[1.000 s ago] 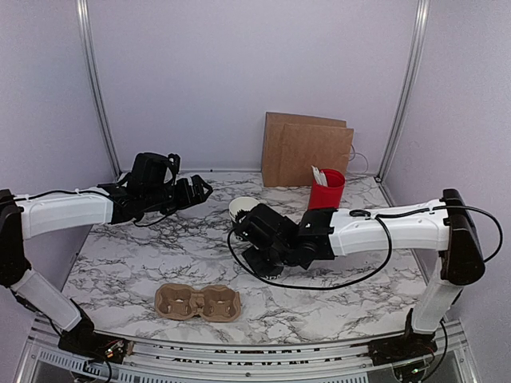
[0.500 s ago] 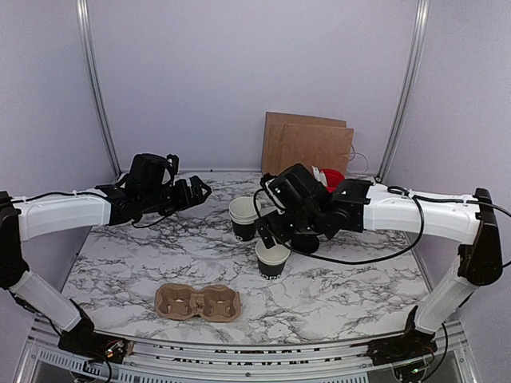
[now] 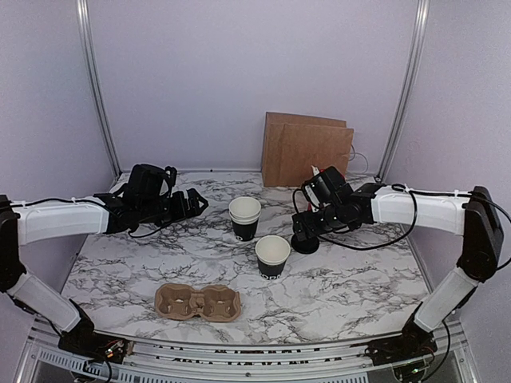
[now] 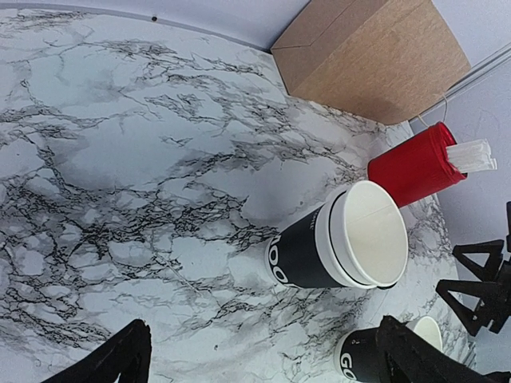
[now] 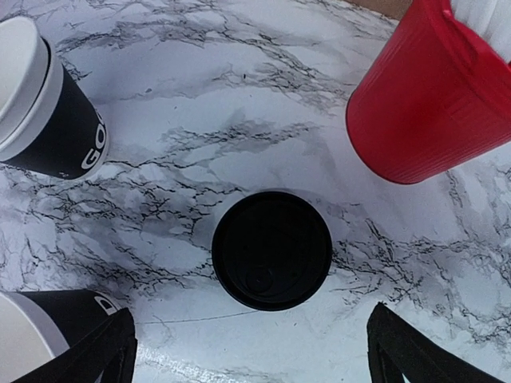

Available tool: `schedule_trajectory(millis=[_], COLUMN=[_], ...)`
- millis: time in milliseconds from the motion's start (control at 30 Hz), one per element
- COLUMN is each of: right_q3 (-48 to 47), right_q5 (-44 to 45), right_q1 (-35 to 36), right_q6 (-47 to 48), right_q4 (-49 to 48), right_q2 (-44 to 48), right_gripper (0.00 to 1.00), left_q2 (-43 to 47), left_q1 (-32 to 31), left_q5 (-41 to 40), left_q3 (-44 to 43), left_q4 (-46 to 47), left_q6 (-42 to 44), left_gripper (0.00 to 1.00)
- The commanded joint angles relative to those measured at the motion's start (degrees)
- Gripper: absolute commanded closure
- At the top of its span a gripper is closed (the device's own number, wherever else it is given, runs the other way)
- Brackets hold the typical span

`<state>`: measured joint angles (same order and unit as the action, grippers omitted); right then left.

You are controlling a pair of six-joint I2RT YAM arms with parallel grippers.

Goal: Pack the takeout coffee

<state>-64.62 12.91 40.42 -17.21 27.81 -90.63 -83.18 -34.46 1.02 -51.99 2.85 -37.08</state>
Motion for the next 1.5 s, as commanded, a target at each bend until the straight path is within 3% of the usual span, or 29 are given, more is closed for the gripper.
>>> schedule_trajectory(millis=[0, 733, 1467], right_q3=[0.6, 1.1, 4.7], right_q5=[-3.1, -3.9, -4.3], right_q1=[-1.9, -6.0, -6.7], right_q6=[0.6, 0.5, 0.1], right_q4=[-5.5, -14.6, -16.3], right_q2=[-2.3, -15.2, -14.7], right_gripper=[0.02, 0.11, 0.26], left_q2=[2.0, 2.3, 1.3], left_q1=[0.2, 0.2, 0.1], left_q5=[-0.3, -0.9, -0.4], left_q3=[0.2, -0.5, -2.1], left_q4=[-1.3, -2.1, -2.6], left_q6=[0.3, 0.2, -0.3], left_gripper=[0.01, 0.01, 0.01])
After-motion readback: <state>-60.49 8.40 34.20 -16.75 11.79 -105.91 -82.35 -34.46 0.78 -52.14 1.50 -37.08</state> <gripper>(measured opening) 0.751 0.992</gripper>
